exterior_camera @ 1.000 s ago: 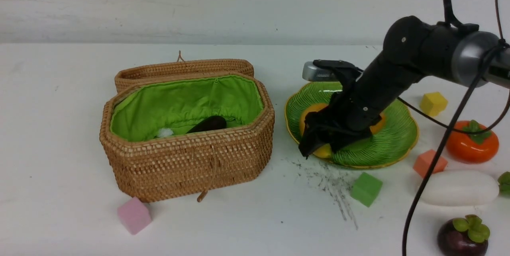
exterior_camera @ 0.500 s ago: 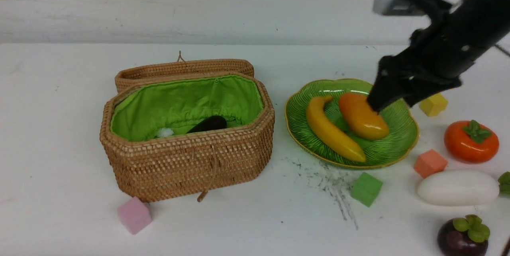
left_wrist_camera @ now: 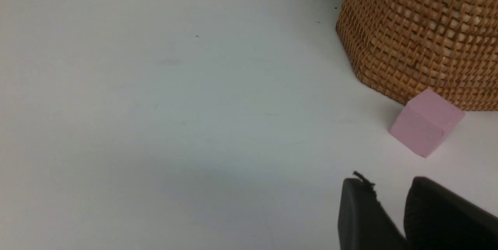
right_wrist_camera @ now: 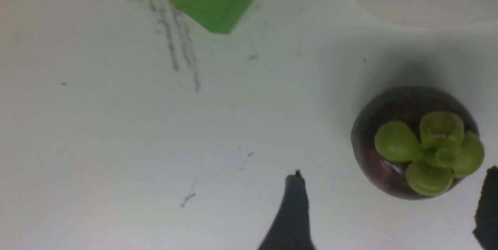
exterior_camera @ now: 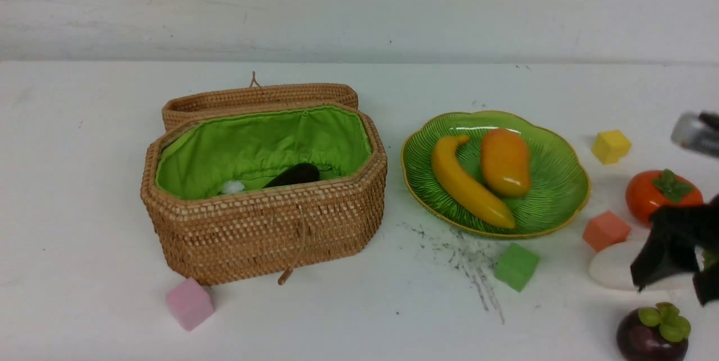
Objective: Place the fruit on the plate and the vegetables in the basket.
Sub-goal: Use the right arm to grab a mangosteen and put it into the right plate
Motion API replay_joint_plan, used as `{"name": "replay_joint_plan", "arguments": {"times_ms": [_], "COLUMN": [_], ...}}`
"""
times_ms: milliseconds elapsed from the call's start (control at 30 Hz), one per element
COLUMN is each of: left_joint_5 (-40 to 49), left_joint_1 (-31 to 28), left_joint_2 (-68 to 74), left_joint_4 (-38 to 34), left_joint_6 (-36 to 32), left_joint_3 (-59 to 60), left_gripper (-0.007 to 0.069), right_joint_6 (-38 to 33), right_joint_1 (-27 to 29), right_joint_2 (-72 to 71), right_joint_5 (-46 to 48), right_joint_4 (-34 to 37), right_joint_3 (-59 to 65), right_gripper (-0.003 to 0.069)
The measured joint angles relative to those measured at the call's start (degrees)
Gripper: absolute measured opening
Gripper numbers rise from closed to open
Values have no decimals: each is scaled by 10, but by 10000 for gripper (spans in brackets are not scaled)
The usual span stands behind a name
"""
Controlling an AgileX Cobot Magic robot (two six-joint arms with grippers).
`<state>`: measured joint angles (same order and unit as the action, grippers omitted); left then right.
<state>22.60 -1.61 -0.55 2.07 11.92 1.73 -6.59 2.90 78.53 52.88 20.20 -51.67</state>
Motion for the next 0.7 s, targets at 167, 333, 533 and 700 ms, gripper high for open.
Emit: {"name": "replay_joint_plan", "arguments": {"times_ms": [167, 333, 533, 700], "left_joint_5": [0, 0, 0, 1], "left_joint_1": [0, 0, 0, 0], "left_joint_2": [0, 0, 0, 0], "left_joint_4": [0, 0, 0, 0], "left_joint_6": [0, 0, 0, 0], "left_joint_3": [0, 0, 0, 0], "left_gripper": [175, 175, 175, 176], "right_joint_6": [0, 0, 0, -11], "right_joint_1": [0, 0, 0, 0], "right_joint_2": [1, 19, 49, 53], "right_joint_5": [-101, -197, -243, -237], "right_joint_4": [-29, -39, -39, -33], "right_joint_3": [91, 136, 143, 142], "right_gripper": [592, 592, 592, 560]}}
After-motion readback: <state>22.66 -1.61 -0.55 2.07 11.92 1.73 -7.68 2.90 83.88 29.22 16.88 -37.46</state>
